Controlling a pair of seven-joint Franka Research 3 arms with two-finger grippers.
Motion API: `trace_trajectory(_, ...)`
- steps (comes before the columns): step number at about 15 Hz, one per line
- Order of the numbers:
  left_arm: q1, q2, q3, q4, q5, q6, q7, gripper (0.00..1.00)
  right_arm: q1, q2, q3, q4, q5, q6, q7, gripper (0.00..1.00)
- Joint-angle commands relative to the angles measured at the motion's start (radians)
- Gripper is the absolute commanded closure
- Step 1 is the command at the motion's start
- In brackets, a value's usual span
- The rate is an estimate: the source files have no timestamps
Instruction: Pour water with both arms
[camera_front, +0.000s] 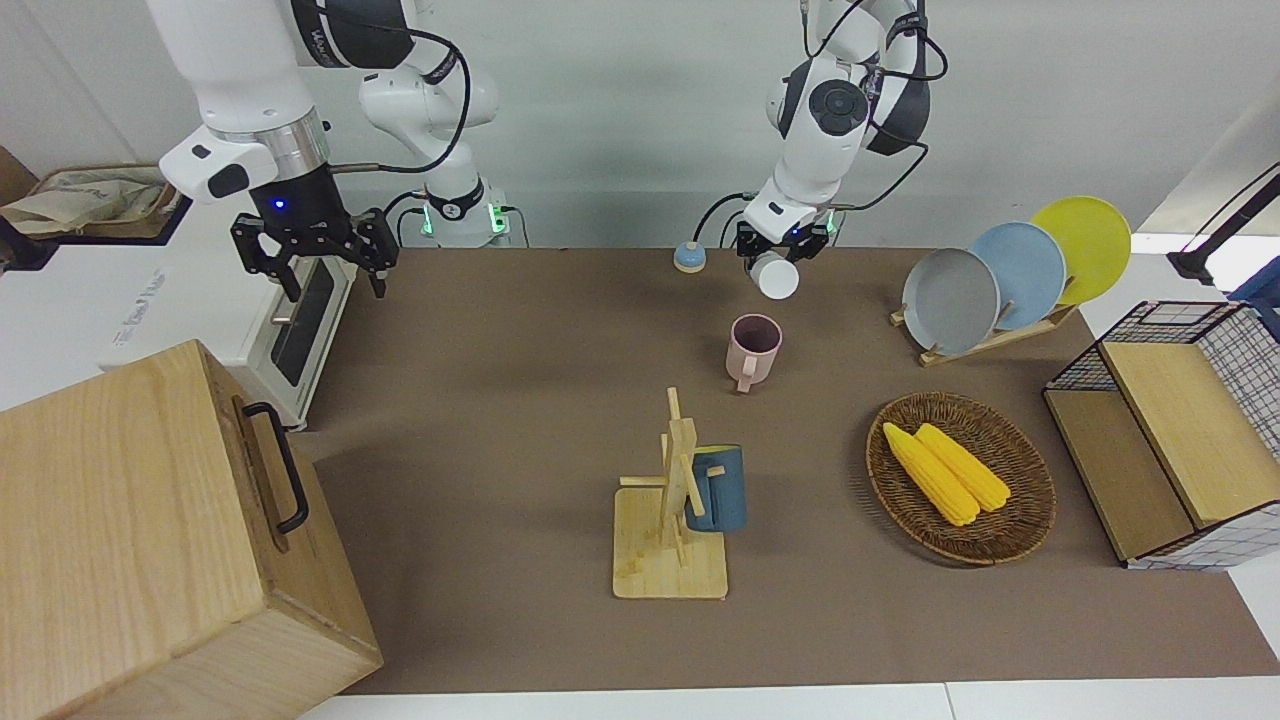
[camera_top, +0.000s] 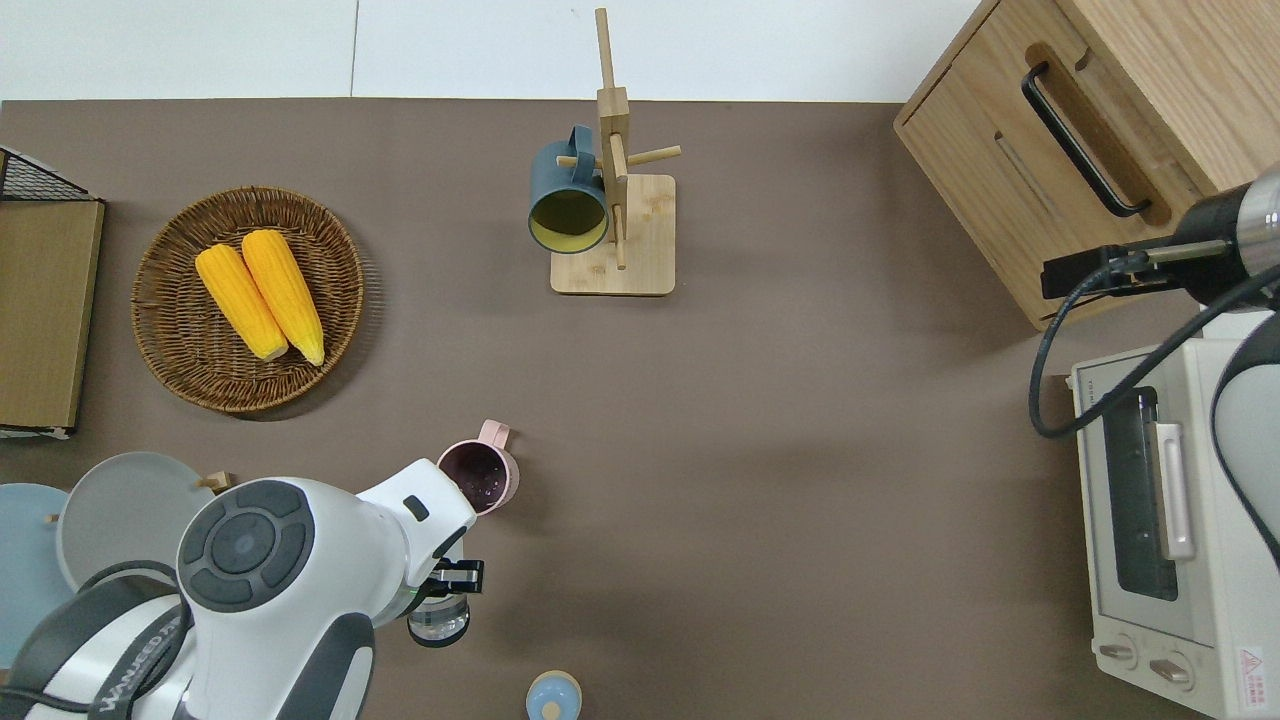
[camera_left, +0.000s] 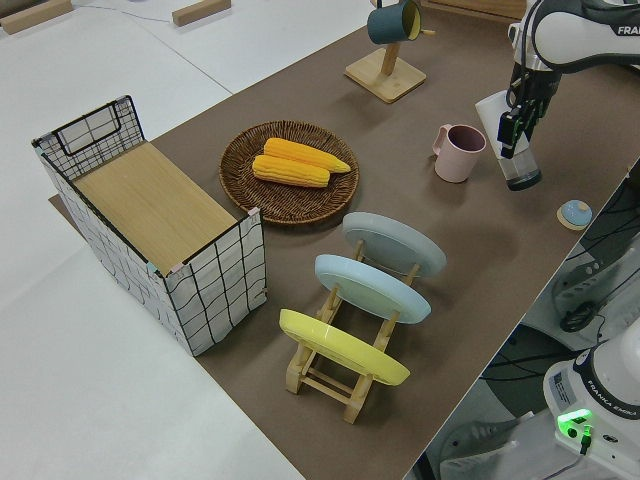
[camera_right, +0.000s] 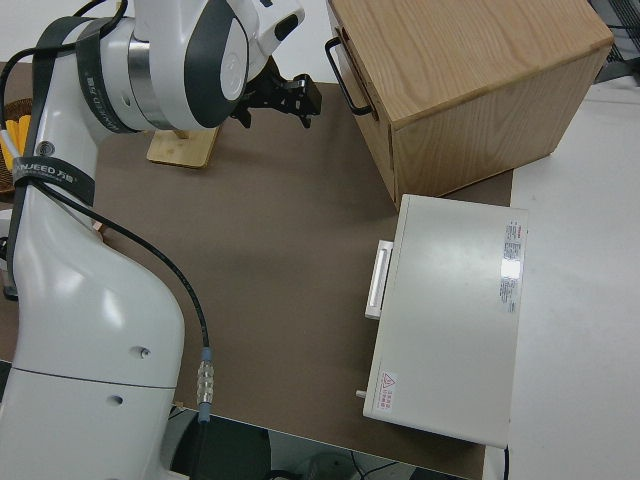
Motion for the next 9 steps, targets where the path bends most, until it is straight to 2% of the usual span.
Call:
trace_trajectory(1,-0.012,-0.065,0.006,-0.043,-0.024,0.037,-0.014,1.00,-0.002,-0.004,-0.002,0.004,0.023,-0.011,-0.015,0.011)
trace_trajectory(5,-0.009,-0.074,0.006,-0.049,-0.025,0.063,-0.017,1.00,-0.002,-0.004,-0.002,0.004,0.022,-0.011,-0.015,0.009)
trace_trajectory(9,0.000,-0.114,0.014,-0.092,-0.034,0.158,-0.039,1.00,-0.002,-0.004,-0.002,0.004,0.022,-0.011,-0.015,0.011)
